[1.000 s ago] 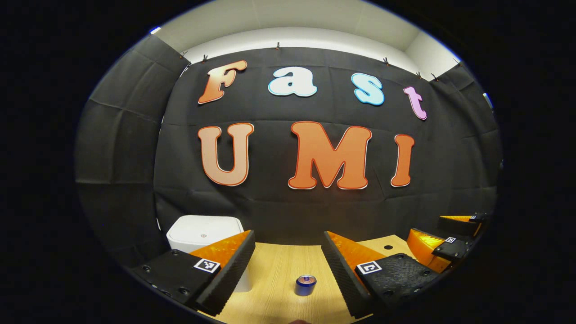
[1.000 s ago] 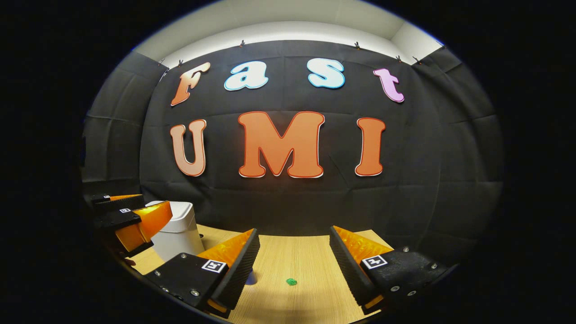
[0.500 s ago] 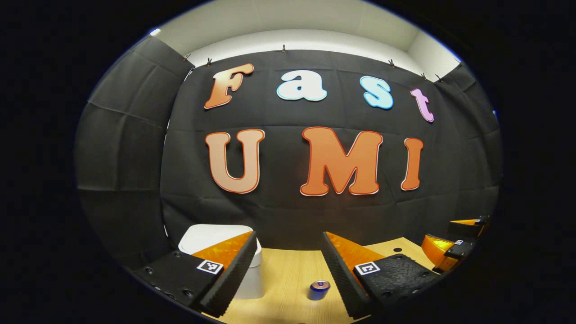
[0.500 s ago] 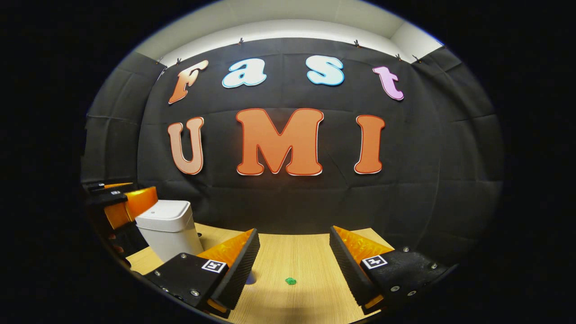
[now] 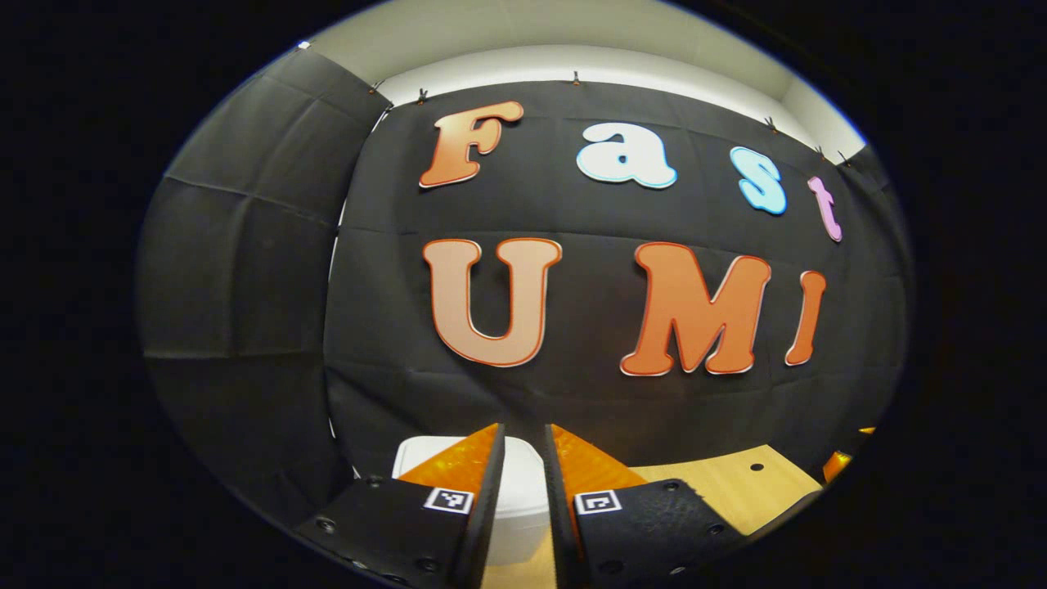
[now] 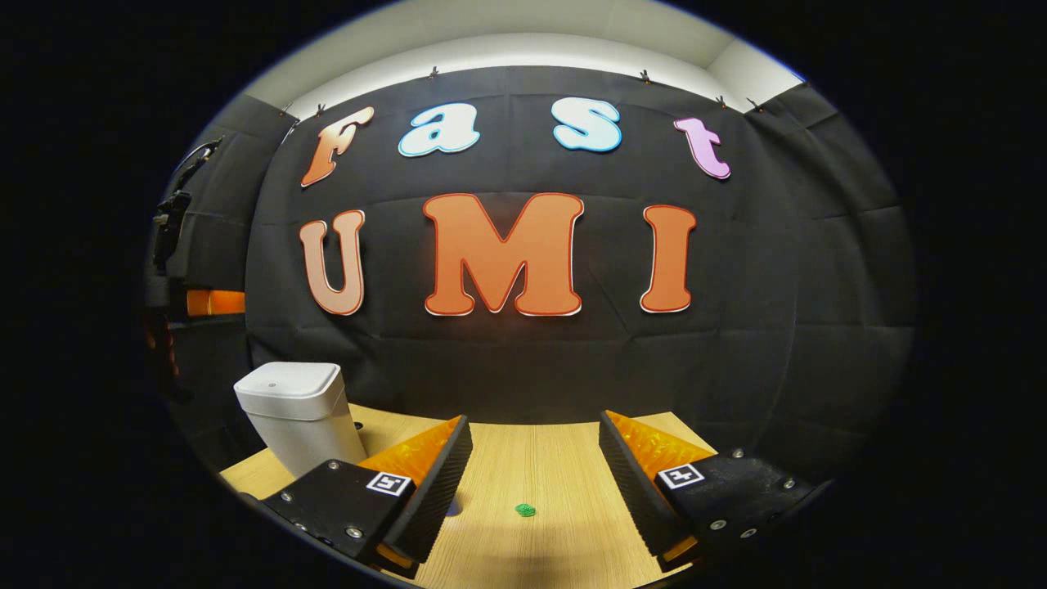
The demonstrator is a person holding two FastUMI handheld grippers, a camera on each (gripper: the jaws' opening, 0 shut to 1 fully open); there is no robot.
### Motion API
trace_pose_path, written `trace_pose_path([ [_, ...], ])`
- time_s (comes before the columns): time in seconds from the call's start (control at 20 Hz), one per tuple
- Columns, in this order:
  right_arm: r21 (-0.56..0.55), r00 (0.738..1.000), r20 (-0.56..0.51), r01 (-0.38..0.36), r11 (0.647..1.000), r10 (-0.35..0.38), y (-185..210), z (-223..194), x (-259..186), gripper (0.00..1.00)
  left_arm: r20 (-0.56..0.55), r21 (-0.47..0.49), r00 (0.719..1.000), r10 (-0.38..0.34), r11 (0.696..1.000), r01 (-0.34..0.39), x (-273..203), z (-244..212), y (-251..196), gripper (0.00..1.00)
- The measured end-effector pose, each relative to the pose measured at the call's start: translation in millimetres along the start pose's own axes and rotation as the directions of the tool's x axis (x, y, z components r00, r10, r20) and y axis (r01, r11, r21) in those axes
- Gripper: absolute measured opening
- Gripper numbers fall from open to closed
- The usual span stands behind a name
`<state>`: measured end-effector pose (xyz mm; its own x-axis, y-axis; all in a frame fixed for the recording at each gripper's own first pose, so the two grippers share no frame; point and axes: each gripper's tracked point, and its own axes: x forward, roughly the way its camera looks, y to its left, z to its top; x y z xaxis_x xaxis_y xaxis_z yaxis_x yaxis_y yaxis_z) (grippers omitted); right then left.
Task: Press the lid of the desktop garbage bin to open it, pick up the crumpled paper on the desktop and throw it into the bin, then pick up the pop can on the desktop and drop it into the bin, and finally close the garbage bin lid.
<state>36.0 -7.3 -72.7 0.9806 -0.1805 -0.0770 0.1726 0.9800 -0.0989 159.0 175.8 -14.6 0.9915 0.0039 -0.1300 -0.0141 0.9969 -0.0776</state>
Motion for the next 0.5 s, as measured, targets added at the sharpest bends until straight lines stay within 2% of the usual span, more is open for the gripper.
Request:
trace_pose_path([
  [0.05, 0.003, 1.0, -0.003, 0.0, 1.0, 0.0, -0.2, -1.2, 0.3, 0.93, -0.008, -0.001, 1.0, 0.017, 1.0, -0.017, 8.9, 0.2, 10.4, 0.24],
  [0.1, 0.005, 1.0, -0.006, 0.004, 1.0, -0.004, -0.8, -2.9, 0.5, 0.93, -0.017, 0.003, 0.999, 0.03, 1.0, -0.03, 19.2, 2.2, 19.0, 0.1],
  [0.2, 0.007, 1.0, -0.008, 0.009, 1.0, -0.009, -1.8, -4.8, 1.6, 0.93, -0.056, 0.038, 0.998, 0.011, 0.999, -0.009, 27.9, -3.0, 25.2, 0.0],
  [0.3, 0.001, 1.0, -0.013, 0.015, 1.0, -0.015, -3.9, -6.3, 3.8, 0.93, -0.115, 0.039, 0.993, -0.033, 0.999, 0.038, 37.6, -18.7, 17.3, 0.0],
  [0.5, -0.03, 1.0, -0.014, 0.021, 0.999, -0.021, -9.4, -4.6, 10.7, 0.93, -0.206, 0.035, 0.978, -0.034, 0.999, 0.042, 60.2, -40.0, 28.3, 0.0],
])
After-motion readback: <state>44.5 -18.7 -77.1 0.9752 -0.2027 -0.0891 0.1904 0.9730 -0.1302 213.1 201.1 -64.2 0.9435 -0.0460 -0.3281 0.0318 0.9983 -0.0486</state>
